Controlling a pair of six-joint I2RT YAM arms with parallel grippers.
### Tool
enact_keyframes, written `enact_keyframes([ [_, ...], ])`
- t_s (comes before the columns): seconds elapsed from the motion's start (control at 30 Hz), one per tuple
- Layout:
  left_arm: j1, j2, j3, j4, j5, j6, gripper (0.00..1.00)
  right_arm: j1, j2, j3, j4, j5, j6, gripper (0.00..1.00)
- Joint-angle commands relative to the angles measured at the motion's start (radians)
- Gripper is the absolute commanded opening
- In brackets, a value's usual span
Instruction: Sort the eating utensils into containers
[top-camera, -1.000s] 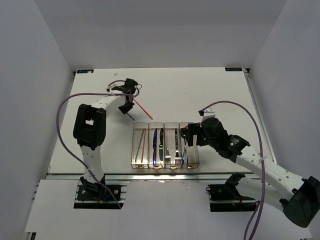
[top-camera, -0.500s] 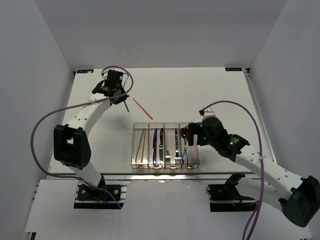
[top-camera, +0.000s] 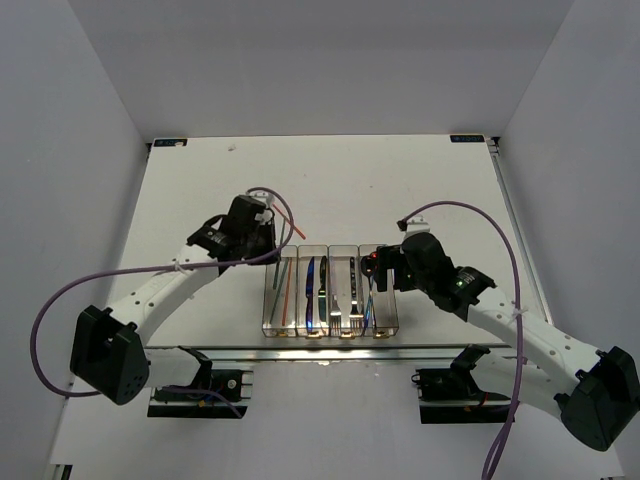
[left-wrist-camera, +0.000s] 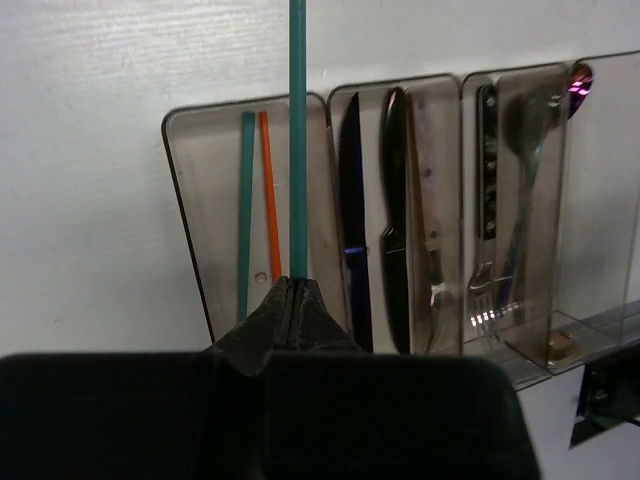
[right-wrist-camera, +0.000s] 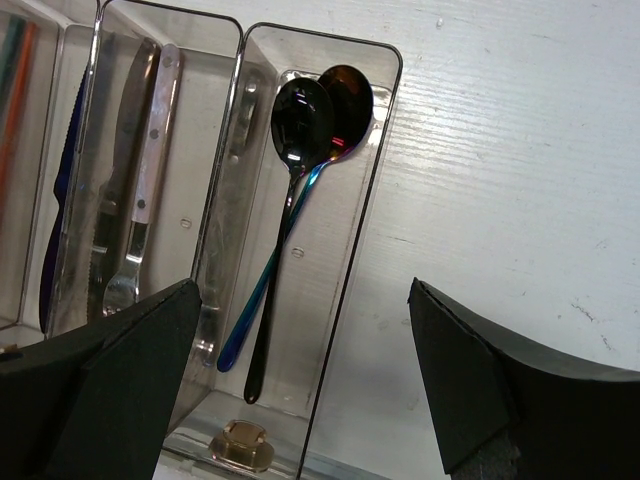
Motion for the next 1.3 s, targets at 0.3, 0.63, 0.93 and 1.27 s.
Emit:
enact_keyframes([
  [0.3,-0.119,-0.085,-0.202,0.099,-0.009,-0.09,0.0,-0.004,0.038,0.016,0.025,-0.028,-0.007,0.89],
  [0.63,-0.15,-0.12,-0.212,0.001,-0.159,-0.129,0.42,-0.004,0.043,0.025,0.034,-0.035,-0.003,0.89],
  [0.93,-0.148,-0.142,0.012,-0.039,-0.418,-0.181,0.73,-0.004,0.056,0.036,0.041,-0.044,0.002,0.89],
  [1.27,-0.006,0.563,0.783,-0.361,-0.65,-0.458,0.97,-0.05,0.078,0.072,0.037,-0.04,0.017,0.89],
])
